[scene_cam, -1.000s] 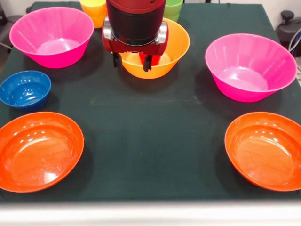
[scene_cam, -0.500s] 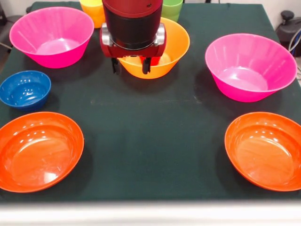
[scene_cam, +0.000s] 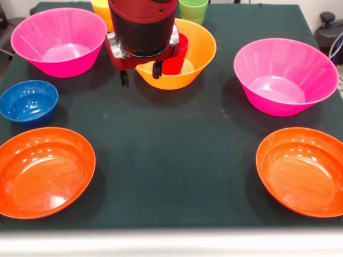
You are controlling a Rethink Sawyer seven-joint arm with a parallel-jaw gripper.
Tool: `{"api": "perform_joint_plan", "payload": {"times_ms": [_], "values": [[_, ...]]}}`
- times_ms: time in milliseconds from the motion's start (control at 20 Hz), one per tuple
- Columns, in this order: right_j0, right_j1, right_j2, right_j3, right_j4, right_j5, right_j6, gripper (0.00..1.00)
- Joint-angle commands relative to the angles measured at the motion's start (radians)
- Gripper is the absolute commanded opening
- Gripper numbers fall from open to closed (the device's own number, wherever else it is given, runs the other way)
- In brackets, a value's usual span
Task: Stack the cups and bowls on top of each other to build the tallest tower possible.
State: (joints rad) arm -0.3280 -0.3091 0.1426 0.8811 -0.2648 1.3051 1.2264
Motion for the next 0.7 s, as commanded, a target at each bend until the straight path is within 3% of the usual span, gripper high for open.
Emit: {"api": "perform_joint_plan", "payload": {"times_ms": [50, 200, 700], "values": [[-0.015, -0.019, 0.109, 0.059, -0.091, 0.140, -0.425, 1.00], [-0.002, -0.019, 0.115, 0.030, -0.098, 0.190, -0.449, 1.00], [-0.038, -0.055, 0.133, 0.153, -0.095, 0.099, -0.524, 1.00]]}}
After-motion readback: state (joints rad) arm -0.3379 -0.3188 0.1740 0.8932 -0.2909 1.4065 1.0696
